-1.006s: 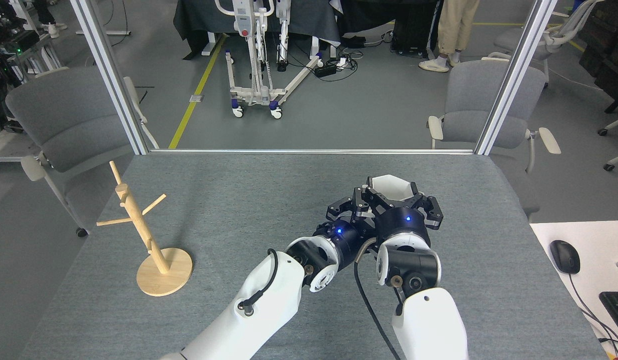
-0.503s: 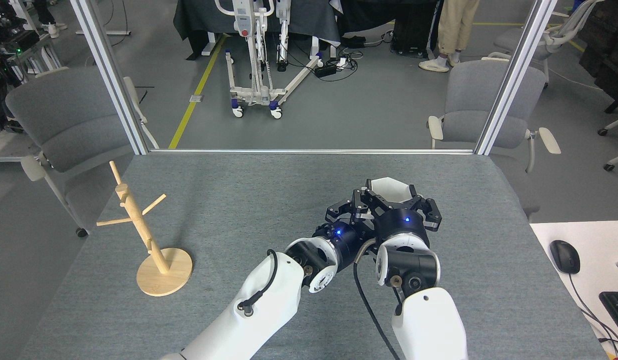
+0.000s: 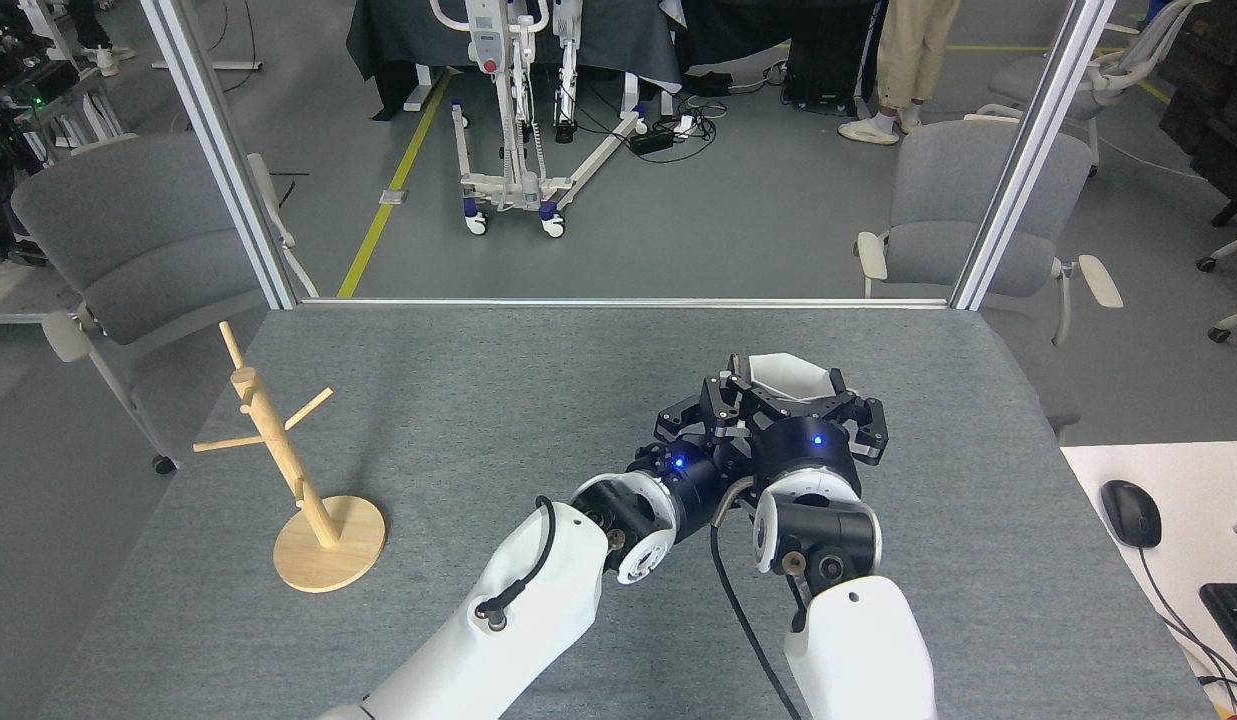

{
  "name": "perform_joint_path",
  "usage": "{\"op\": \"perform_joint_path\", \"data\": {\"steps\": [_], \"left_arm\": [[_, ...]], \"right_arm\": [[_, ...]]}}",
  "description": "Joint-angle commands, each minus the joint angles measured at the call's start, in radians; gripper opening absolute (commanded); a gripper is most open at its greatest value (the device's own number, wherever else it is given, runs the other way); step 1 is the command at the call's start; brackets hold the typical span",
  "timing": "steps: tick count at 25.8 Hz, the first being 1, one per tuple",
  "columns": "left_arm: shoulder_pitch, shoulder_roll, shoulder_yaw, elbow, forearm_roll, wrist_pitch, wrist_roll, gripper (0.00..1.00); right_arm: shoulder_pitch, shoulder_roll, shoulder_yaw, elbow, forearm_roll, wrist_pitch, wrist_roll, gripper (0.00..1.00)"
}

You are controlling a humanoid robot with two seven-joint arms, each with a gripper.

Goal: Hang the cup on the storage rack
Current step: 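Grasp the cup with the left gripper beside the right gripper, then open the right gripper and withdraw it from the cup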

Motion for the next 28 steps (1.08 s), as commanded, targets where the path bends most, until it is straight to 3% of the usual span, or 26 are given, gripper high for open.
{"op": "perform_joint_path", "data": {"steps": [1,5,13,17,24,28], "left_arm": [[0.000,0.000,0.000,0.000,0.000,-0.007,-0.003,0.00],[0.000,0.000,0.000,0.000,0.000,-0.007,-0.003,0.00],[0.010,0.001,0.001,0.006,-0.003,-0.007,-0.003,0.00],[0.017,0.003,0.001,0.005,-0.006,-0.006,0.006,0.00],[0.103,0.043,0.033,-0.087,-0.018,-0.001,0.016,0.00],[0.181,0.132,0.096,-0.218,-0.040,-0.004,0.017,0.00]], "right_arm": [[0.001,-0.001,0.000,0.001,-0.040,-0.002,-0.104,0.99],[0.001,-0.003,0.000,0.001,-0.087,-0.002,-0.202,0.99],[0.013,0.000,-0.016,0.001,-0.098,0.000,-0.474,0.98],[0.005,-0.003,-0.052,-0.002,-0.182,0.000,-0.620,0.98],[-0.004,-0.011,-0.424,0.002,-0.239,-0.069,-0.649,0.98],[0.005,-0.020,-0.632,0.096,-0.386,-0.221,-0.649,0.98]]}}
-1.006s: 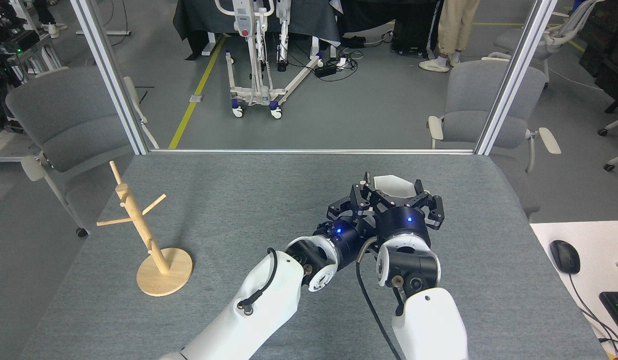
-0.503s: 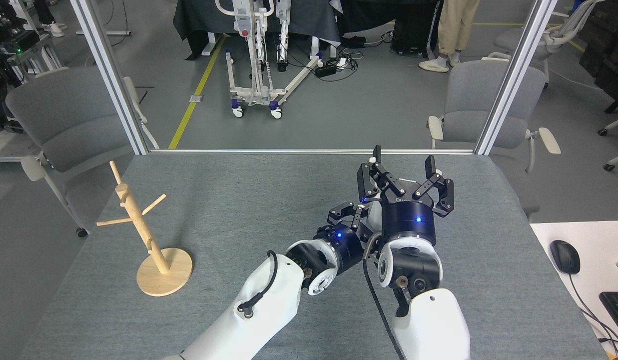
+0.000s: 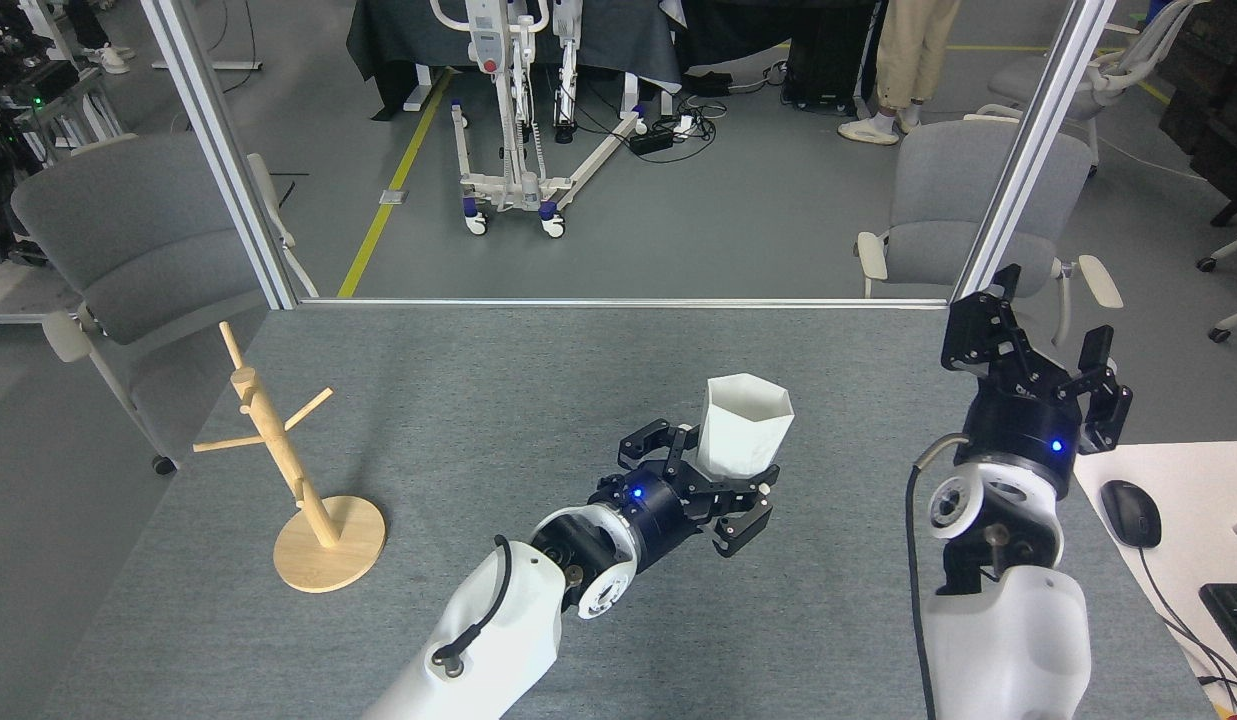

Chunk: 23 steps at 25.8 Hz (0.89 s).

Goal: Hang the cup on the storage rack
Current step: 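Open the right gripper and withdraw it from the cup, then carry the cup with the left gripper toward the wooden stand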

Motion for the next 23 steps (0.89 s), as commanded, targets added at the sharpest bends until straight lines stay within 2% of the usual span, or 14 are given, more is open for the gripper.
{"op": "perform_joint_path", "data": {"steps": [1,5,8,10,13,14,19,23], "left_arm": [[0.077,0.084,0.049,-0.119,-0.018,-0.007,0.002,0.00],[0.151,0.185,0.077,-0.246,-0.024,-0.008,0.022,0.00],[0.226,0.263,0.085,-0.358,-0.035,-0.010,0.033,0.00],[0.275,0.306,0.102,-0.427,-0.053,-0.010,0.040,0.00],[0.362,0.341,0.169,-0.523,-0.086,-0.014,0.042,0.00],[0.384,0.349,0.184,-0.552,-0.099,-0.017,0.042,0.00],[0.499,0.381,0.293,-0.587,-0.128,-0.034,0.046,0.00],[0.582,0.392,0.474,-0.588,-0.128,-0.129,0.105,0.00]], "right_arm": [[0.014,-0.016,-0.179,0.094,-0.119,-0.161,-0.002,0.98],[0.072,-0.110,-0.279,0.236,-0.128,-0.405,0.004,0.98],[0.112,-0.144,-0.282,0.276,-0.100,-0.464,0.009,0.99],[0.149,-0.144,-0.271,0.295,-0.011,-0.475,0.009,0.99],[0.195,-0.130,-0.244,0.302,0.167,-0.520,0.005,0.99],[0.203,-0.118,-0.221,0.304,0.194,-0.530,0.007,0.99],[0.270,-0.071,-0.122,0.288,0.207,-0.532,-0.004,0.99],[0.278,-0.078,-0.113,0.296,0.199,-0.520,-0.154,0.99]]}}
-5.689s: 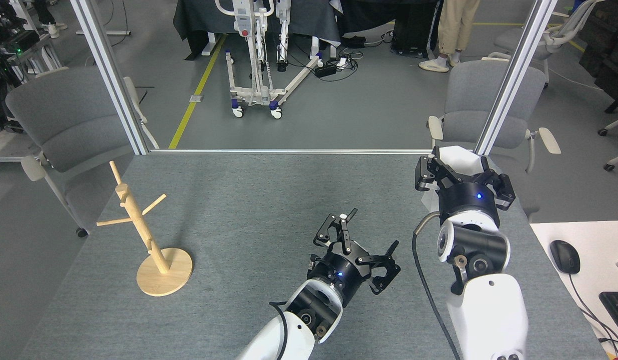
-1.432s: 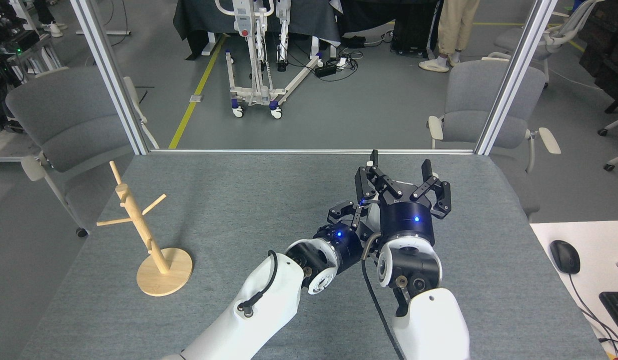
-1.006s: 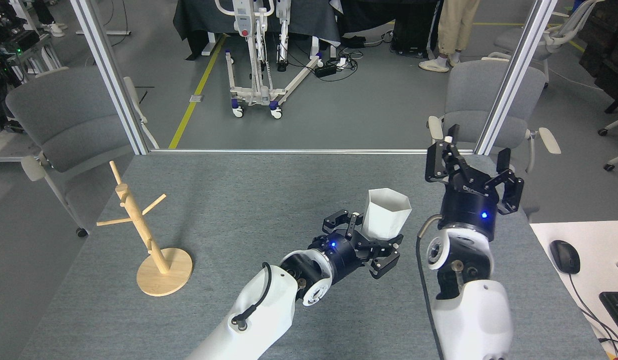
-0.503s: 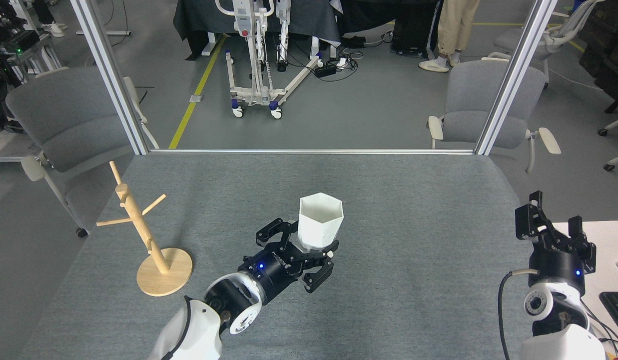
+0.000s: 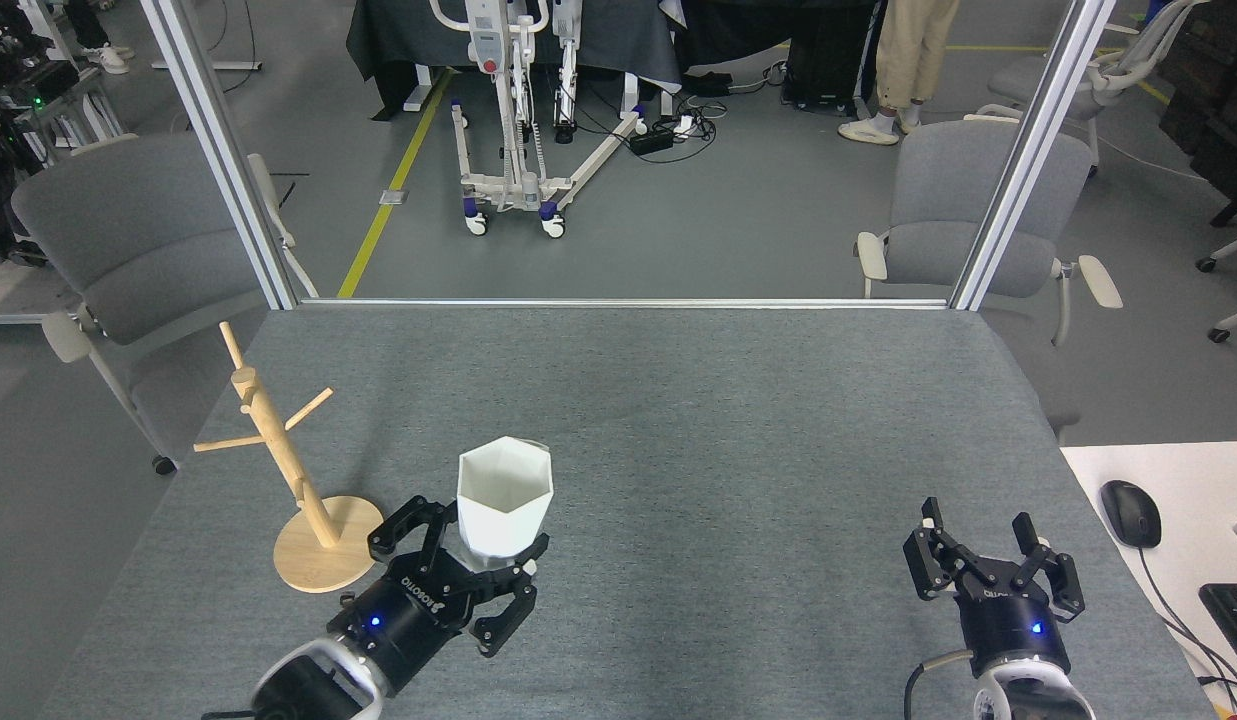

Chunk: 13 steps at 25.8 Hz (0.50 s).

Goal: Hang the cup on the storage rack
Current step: 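Carry the cup with the left gripper toward the wooden stand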

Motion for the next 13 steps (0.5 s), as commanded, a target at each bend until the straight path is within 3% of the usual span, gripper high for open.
{"op": "perform_joint_path", "data": {"steps": [1,8,13], "left_arm": [[0.074,0.007,0.166,-0.005,-0.002,-0.085,0.040,0.00],[0.194,0.000,0.416,-0.005,-0.002,-0.229,0.118,0.00],[0.229,-0.006,0.504,-0.005,-0.002,-0.243,0.124,0.00]], "right_arm": [[0.009,0.000,0.016,0.010,0.001,0.023,-0.125,0.99],[-0.002,0.007,0.022,-0.007,0.001,0.058,-0.095,0.99],[-0.013,-0.006,0.022,-0.007,0.000,0.058,-0.016,0.99]]}}
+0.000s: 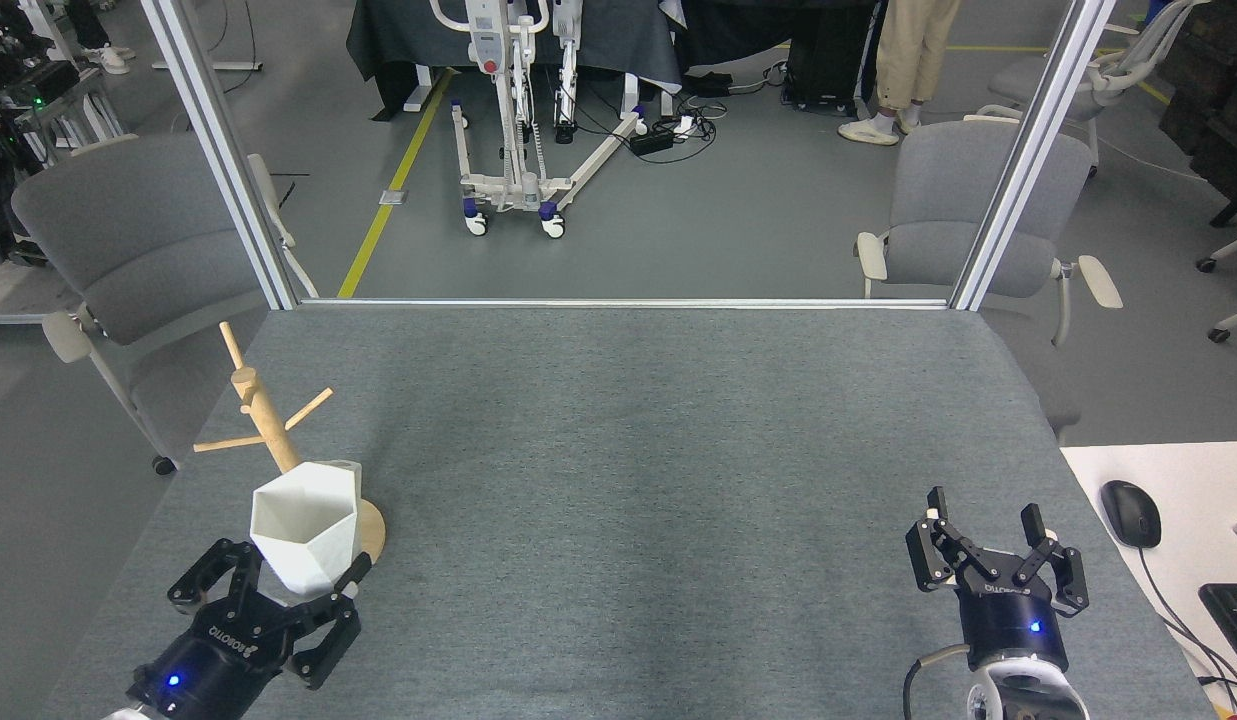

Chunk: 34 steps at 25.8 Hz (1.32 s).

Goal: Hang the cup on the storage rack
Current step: 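Carry the cup with the left gripper toward the wooden stand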

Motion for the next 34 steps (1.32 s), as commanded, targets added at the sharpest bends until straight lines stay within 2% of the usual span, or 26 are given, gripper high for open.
{"op": "perform_joint_path", "data": {"steps": [1,7,12,20,27,34], "left_arm": [[0.027,-0.004,0.076,0.000,0.001,-0.012,0.011,0.00],[0.030,-0.023,0.208,0.002,0.000,-0.010,0.030,0.00],[0.029,-0.038,0.226,0.005,0.000,0.014,0.021,0.00],[-0.019,-0.041,0.223,0.043,-0.039,0.096,-0.038,0.00],[-0.105,-0.063,0.218,0.134,-0.124,0.099,-0.044,0.00],[-0.106,-0.067,0.218,0.118,-0.126,0.094,-0.047,0.00]], "right_arm": [[-0.005,0.003,0.002,0.000,0.001,0.001,0.033,0.99],[0.008,0.011,0.046,-0.057,0.006,0.013,0.031,0.99],[0.058,0.009,0.094,-0.159,0.004,0.027,0.036,0.99],[0.070,0.012,0.095,-0.155,0.003,0.029,0.037,0.99],[0.064,0.032,0.097,-0.156,0.009,0.024,0.057,0.99],[0.058,0.051,0.095,-0.156,0.009,0.024,0.064,0.99]]}}
